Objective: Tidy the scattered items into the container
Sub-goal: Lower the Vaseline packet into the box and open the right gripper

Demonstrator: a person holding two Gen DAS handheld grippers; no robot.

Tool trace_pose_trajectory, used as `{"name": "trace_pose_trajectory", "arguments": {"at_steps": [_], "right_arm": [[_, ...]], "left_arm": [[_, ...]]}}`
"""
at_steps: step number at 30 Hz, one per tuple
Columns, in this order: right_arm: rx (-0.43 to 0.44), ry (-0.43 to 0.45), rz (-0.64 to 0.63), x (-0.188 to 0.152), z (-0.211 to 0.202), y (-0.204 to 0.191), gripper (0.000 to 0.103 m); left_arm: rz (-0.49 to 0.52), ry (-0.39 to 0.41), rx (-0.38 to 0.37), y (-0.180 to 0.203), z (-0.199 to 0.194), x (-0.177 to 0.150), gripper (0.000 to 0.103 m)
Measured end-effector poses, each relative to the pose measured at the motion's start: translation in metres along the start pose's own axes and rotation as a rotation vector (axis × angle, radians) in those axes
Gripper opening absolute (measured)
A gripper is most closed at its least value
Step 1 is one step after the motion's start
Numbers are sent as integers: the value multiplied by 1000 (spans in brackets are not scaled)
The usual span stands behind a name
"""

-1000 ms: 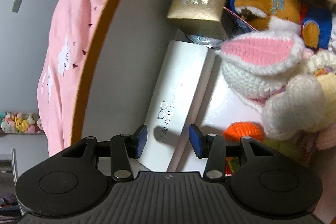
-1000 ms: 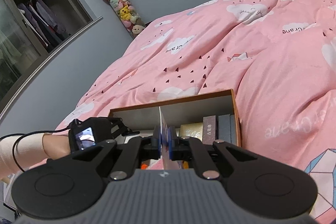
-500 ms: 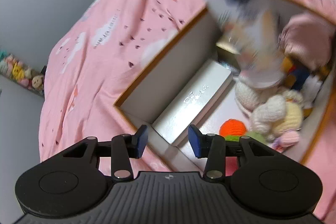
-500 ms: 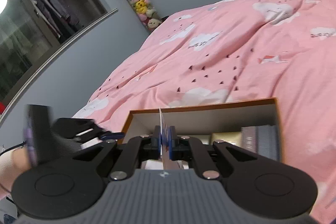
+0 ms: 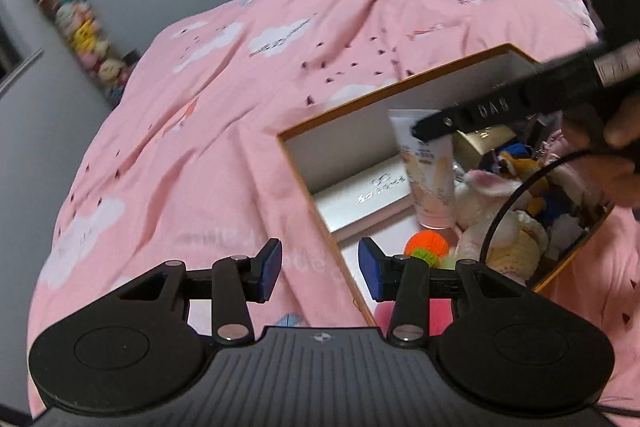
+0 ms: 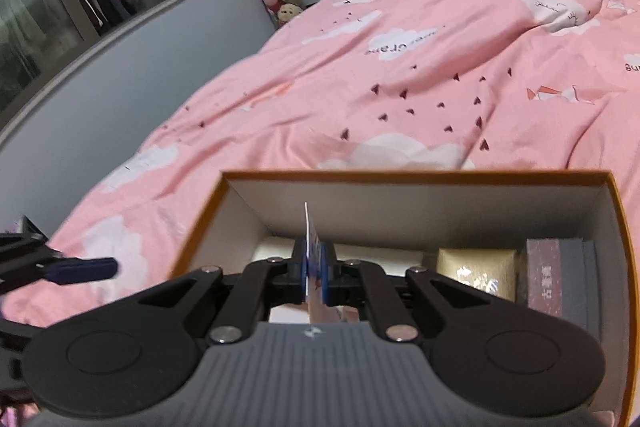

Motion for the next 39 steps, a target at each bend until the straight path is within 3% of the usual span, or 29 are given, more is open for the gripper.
{"name": "trace_pose_trajectory", "arguments": {"at_steps": [5,12,23,30,39], "right_arm": [[-1,-8,22,-13,-5,1,7],[-25,-41,-27,-34,-11,-12,7],[-79,-43,-85,-40,-12,-23,15],[-116,-24,-88,-41,-26,-26,39],[-160,31,-115,-40,-76,-36,70]], "left_arm": [[-108,-45,-23,0,2,-17,50],[-236,-44,-52,-3,-6,-30,50],[-274,-2,-11,3,-22,-35,50],[-321,18,-12,6,-28,-36,50],[-349,80,-20,9,-47,-31,55]]}}
Point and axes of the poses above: each gripper's, at about its wrist camera, not at the fingertips, and z roughly the way its jaws point, y to its right, x to its top, the point moved 9 cm from there along z, roughly the way its jaws point, and after that the axes turned 3 degrees about -z, right-handed, at the moved point
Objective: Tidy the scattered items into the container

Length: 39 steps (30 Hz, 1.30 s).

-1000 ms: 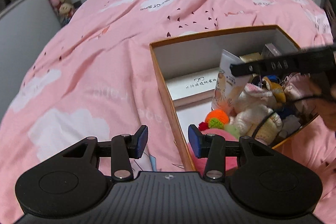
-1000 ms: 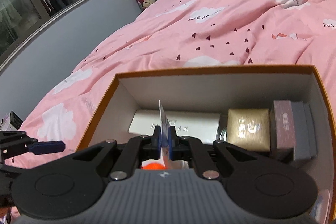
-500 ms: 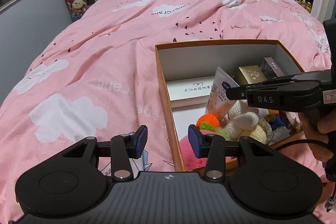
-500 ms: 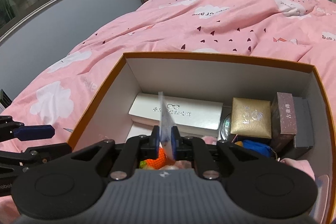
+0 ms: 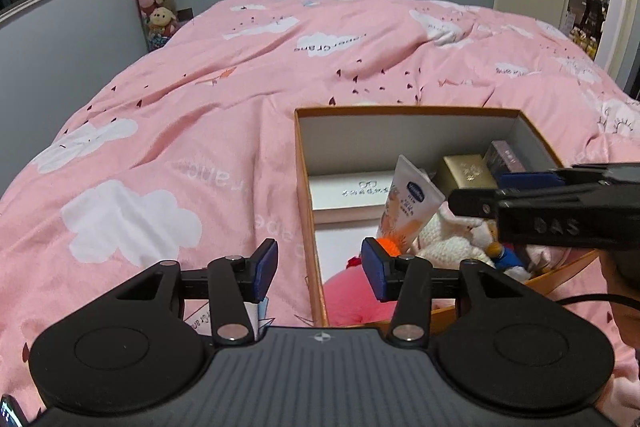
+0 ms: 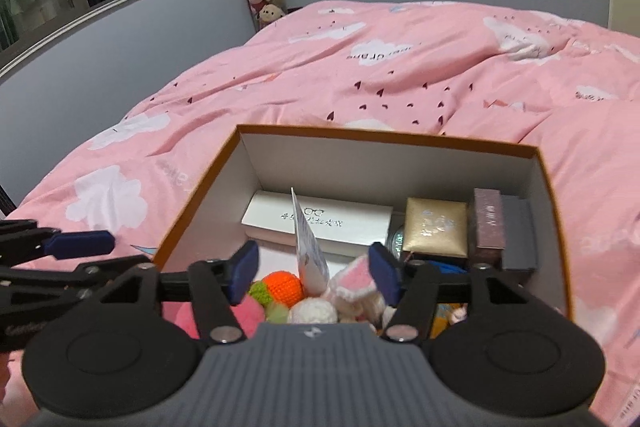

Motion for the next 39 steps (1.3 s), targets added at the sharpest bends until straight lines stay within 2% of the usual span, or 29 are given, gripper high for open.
{"name": "trace_pose_trajectory", "arguments": {"at_steps": [4,8,12,19,22,25,30,39], "right_arm": [[-10,20,-15,-4,-22,-7,77],[-58,63,-15,-7,-43,-6,84],[-119,120,7,-11,-59,2,89],[-215,136,66,-32,-64,19,97],[-228,139,85,-41,-63,23,102],[-223,125,118,-49,-59,29,102],[-219,126,152,-54,-52,35,102],[-245,121,118,-63,-38,38,102]], "left_arm": [[-16,19,-21,5,-8,2,58],[-23,40,-34,12,-16,4,60],[-34,81,-41,19,-21,6,69],[-42,124,-31,35,-9,-5,81],[-37,142,-19,41,-3,-10,82],[-22,156,0,44,5,-15,82],[-27,139,-4,49,16,-22,82],[-58,74,-16,47,34,-34,83]]}}
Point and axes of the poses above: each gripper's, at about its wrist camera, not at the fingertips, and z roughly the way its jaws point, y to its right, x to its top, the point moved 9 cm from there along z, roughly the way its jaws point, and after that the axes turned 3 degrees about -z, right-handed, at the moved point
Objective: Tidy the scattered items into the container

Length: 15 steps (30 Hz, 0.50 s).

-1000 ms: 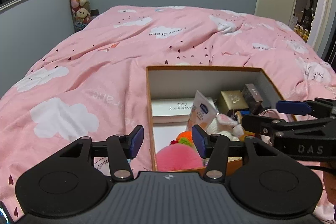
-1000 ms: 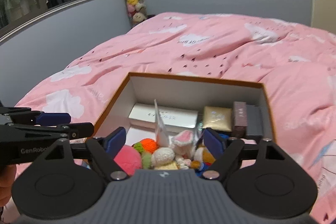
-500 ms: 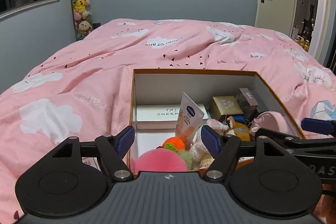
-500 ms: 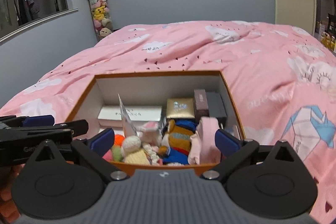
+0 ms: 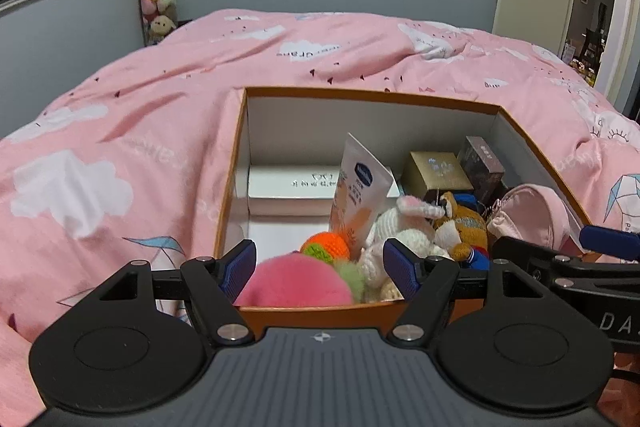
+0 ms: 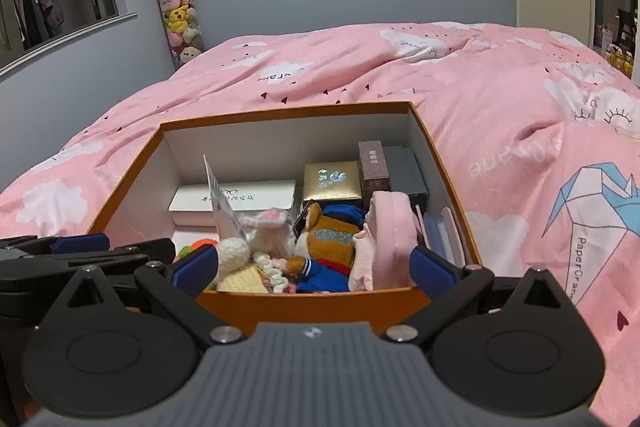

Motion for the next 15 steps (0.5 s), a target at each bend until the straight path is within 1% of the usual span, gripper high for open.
{"name": "trace_pose_trajectory", "arguments": {"at_steps": [3,5,8,11,15], "right_arm": [[-36,-9,-26,-4,7,4,102],[-42,-11,-30,-7,11,7,102],[-52,0,-38,-8,14,10,102],[-73,13,-57,-10,17,10,102],[-91,33,-57,-12,19,14,102]], "left_arm": [[16,-18,4,2,6,-3,84],[28,-23,5,5,8,-5,84],[22,-30,-1,5,11,-6,84],[32,-26,15,7,14,-6,85],[35,-24,17,8,16,-6,88]]}}
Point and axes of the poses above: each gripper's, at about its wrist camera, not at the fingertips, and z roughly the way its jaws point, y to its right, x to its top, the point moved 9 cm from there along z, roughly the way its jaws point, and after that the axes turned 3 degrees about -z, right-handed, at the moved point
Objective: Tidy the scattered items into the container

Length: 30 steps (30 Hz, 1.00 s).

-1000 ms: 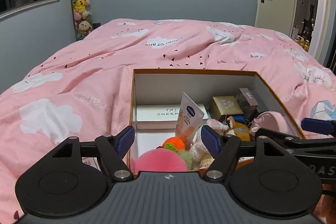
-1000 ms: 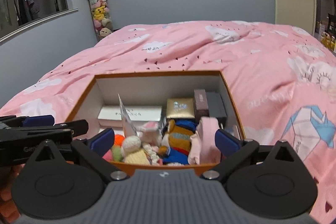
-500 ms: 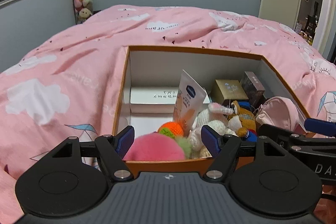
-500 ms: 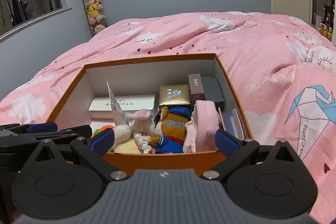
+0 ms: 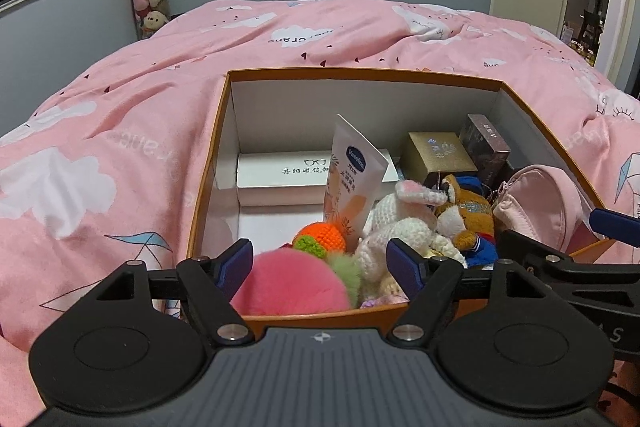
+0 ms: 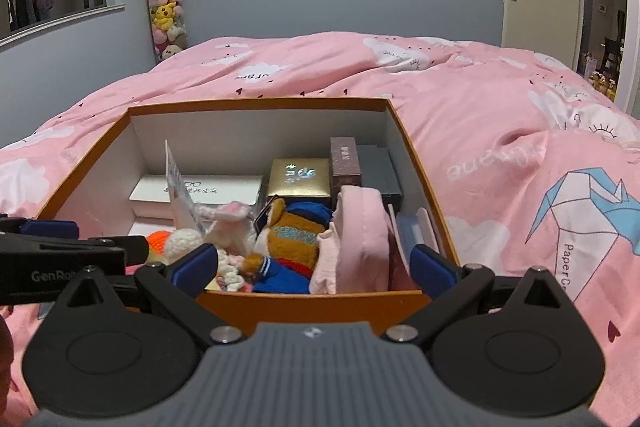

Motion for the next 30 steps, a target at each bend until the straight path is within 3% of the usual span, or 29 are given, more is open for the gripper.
{"name": "trace_pose_trajectory", "arguments": {"at_steps": [30], "right_arm": [[-18,-6,-9,-4,7,1,102]], "left_arm": [[22,-18,39,1,7,-2,88]]}}
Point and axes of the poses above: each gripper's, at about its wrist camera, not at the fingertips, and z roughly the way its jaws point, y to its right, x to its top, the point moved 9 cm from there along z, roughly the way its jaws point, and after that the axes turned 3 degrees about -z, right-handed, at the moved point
